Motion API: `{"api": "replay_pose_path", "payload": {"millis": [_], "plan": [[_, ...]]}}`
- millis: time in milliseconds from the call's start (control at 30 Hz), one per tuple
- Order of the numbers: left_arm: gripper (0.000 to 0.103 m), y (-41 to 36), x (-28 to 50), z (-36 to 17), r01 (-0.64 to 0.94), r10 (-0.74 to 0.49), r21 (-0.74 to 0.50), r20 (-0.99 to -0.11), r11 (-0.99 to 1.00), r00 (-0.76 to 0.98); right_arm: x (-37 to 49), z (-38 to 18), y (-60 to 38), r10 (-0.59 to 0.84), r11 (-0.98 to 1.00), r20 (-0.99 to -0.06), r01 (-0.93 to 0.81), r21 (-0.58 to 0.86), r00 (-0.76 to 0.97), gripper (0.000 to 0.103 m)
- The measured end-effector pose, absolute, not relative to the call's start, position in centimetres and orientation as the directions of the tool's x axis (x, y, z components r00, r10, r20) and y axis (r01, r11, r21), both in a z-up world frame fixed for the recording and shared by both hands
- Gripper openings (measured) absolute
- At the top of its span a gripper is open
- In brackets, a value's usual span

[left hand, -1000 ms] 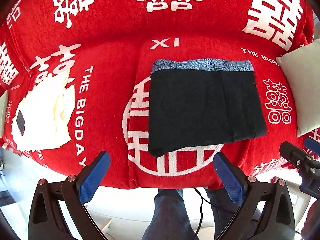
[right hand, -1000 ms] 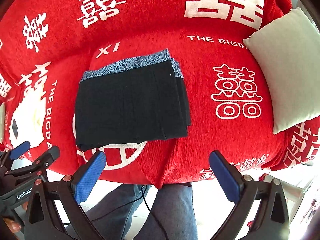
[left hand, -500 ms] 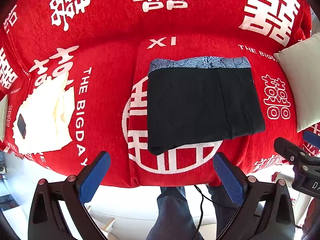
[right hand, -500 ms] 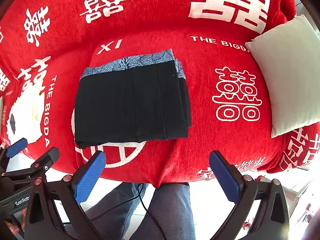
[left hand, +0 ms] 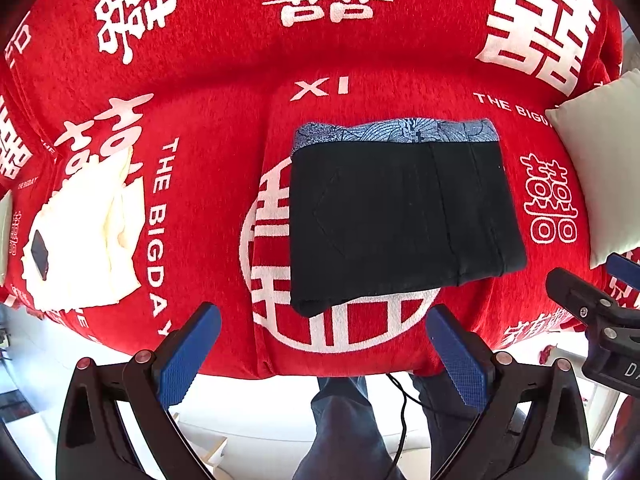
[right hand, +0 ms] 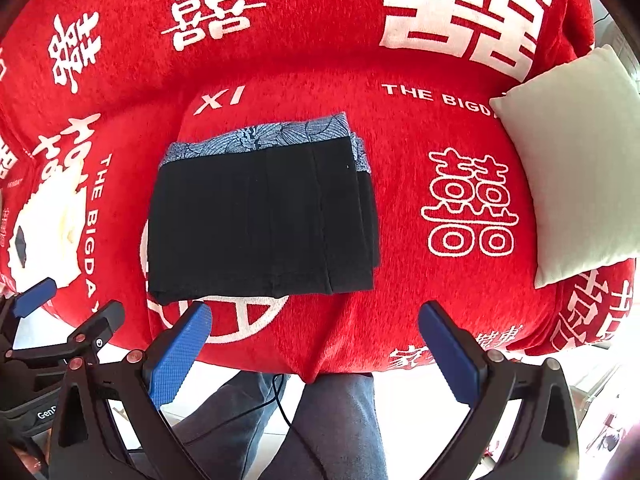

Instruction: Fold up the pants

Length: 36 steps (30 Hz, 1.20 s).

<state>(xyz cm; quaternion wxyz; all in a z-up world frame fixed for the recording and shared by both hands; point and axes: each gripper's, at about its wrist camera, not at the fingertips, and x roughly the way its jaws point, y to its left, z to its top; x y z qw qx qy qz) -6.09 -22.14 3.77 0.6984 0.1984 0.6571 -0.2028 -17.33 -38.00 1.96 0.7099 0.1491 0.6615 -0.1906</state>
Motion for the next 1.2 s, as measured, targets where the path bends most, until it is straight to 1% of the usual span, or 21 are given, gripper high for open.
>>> {"api": "replay_pose_path", "payload": {"millis": [767,1200], "plan": [[0.103,-21.99,-5.9,3.75,0.526,-0.009,0.028,-0.998,0.85,0.069,-16.55,2.03,-37.34,-0.085,0.896,-0.995,0.441,-0.05,0.059,0.103],[0.103,-22.12,-6.0,3.47,0.529,-0.015,0.015,-0.999,0.849,0.052,-16.36,1.73,-37.33,-0.078,0.901,-0.996,0.432,-0.048,0.053,0.103]]}}
